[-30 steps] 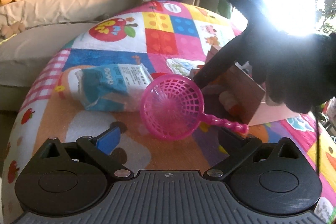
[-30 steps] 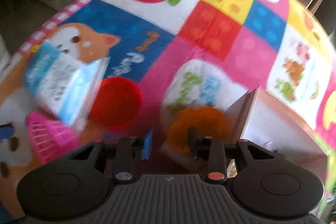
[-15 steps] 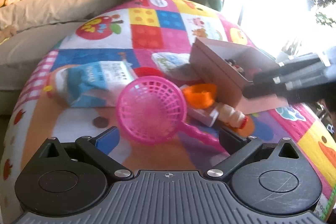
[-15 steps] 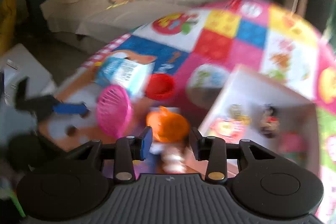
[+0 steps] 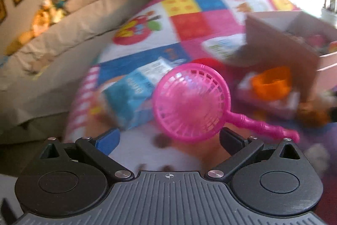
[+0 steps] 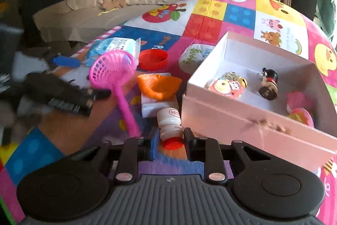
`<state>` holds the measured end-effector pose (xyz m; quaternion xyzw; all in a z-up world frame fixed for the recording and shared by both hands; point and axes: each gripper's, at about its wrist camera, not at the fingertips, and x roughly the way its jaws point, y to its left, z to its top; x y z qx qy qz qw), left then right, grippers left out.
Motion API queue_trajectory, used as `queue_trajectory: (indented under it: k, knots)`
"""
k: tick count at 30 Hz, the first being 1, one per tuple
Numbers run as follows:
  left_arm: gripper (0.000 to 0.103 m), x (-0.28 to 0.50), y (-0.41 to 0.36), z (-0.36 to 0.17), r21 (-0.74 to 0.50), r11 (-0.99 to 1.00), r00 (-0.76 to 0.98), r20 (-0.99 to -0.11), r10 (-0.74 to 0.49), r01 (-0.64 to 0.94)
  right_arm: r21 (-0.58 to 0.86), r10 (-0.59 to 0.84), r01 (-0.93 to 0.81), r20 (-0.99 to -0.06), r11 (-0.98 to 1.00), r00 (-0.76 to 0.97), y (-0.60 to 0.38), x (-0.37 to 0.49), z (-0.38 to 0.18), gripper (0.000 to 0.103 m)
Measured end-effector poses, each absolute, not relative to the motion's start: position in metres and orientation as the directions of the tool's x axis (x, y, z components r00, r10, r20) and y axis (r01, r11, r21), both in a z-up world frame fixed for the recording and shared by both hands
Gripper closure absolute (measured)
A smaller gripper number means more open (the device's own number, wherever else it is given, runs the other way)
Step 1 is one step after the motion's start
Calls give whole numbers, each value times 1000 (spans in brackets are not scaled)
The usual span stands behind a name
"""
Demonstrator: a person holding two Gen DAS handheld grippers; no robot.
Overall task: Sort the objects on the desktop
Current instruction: 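Set the white bottle upright on the mat beside the box with the right tool, then move the left tool toward the orange cup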
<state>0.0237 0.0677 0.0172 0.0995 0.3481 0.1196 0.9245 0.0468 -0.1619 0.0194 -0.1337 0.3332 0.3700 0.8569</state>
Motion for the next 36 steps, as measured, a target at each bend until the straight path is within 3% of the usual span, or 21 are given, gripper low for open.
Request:
queue_trajectory:
  k: [2,7,11,12,13,14,16,18,21,26,31,36]
  knots:
    - [0,20,70,25,250,952,736,-609,295,-175,-7,530,-712,-663,702,529,-177,40,20,78]
    - [0,8,46,54,99,994,826,-555,98,-51,-28,461,-612,-630,790,625,-222,34,16,76]
    - [1,18,8,53,88,994,838,-546,-7,66,100,491,-544,-588,833,643,-248,38,12,61]
    - [9,23,0,50,88,993,830,-557,-21,84,122,494,-529,-575,840,652,-252,40,10,55]
    - [24,28,-5,46,90,992,822,-569,-23,90,139,496,-517,-566,845,658,-254,41,8,53]
    - [30,34,-8,42,92,992,811,-585,-20,91,149,494,-507,-563,849,662,-256,41,6,50]
    - [32,45,-11,34,80,994,793,-609,-8,72,162,495,-496,-551,853,671,-258,43,8,48]
    - [35,52,-12,30,77,995,788,-615,2,57,179,498,-486,-542,856,677,-263,43,7,40]
    - [51,52,-13,27,72,995,785,-620,-9,68,182,510,-497,-532,848,676,-262,42,8,35]
    - [62,39,-13,33,78,994,797,-604,-14,77,182,509,-496,-530,849,678,-262,41,8,29]
    - [71,0,-16,53,38,985,813,-570,-116,167,188,499,-480,-534,857,682,-263,43,8,25]
    - [70,-40,-18,51,15,971,777,-603,-182,239,175,489,-477,-541,861,684,-261,42,8,19]
